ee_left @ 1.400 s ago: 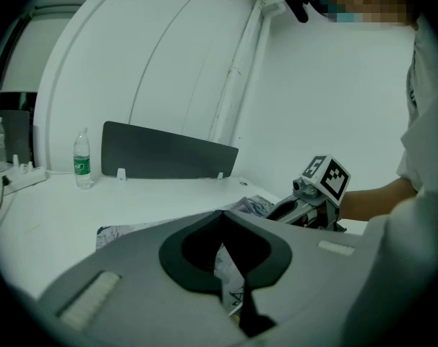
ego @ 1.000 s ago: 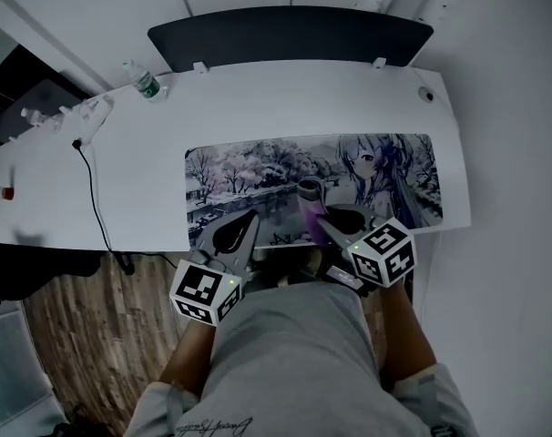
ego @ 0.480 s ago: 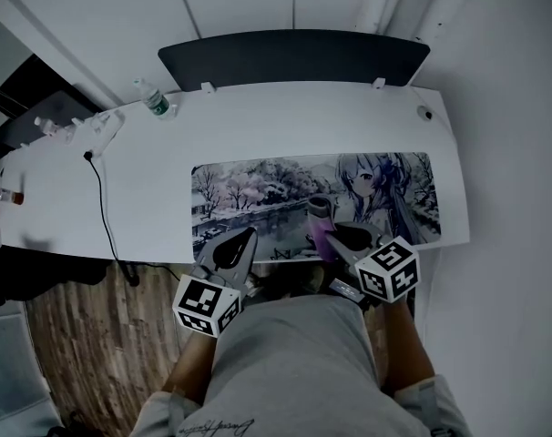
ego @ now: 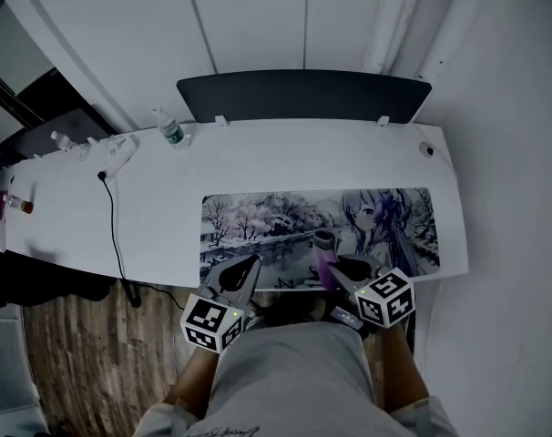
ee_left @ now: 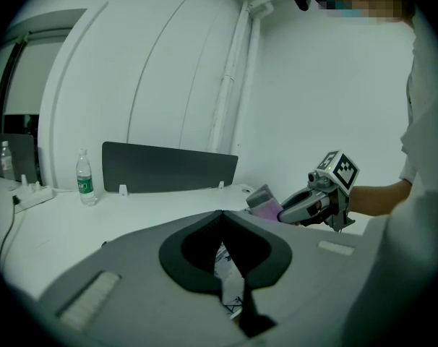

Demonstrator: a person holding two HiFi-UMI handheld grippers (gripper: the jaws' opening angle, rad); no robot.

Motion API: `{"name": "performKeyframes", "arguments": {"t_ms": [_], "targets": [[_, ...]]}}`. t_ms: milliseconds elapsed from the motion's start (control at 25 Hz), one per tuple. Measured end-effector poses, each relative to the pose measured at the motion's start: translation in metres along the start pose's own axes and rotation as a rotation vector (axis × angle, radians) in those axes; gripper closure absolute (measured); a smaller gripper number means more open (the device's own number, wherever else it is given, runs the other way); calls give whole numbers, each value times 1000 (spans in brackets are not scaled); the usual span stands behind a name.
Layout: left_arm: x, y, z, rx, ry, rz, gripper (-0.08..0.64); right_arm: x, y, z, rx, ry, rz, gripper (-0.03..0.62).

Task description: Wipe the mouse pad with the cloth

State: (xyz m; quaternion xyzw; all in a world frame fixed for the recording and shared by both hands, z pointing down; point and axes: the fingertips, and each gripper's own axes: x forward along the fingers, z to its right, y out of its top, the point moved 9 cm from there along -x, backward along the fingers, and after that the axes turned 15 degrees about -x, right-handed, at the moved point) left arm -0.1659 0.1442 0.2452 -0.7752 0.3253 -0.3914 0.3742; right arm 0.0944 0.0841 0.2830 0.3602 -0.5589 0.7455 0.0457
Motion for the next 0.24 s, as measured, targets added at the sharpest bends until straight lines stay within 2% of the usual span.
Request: {"name": "performKeyframes", "arguments": {"t_ms": [240], "targets": [[-5, -3, 6, -13, -22, -11, 540, -4, -5, -12, 19, 2, -16, 526]]}}
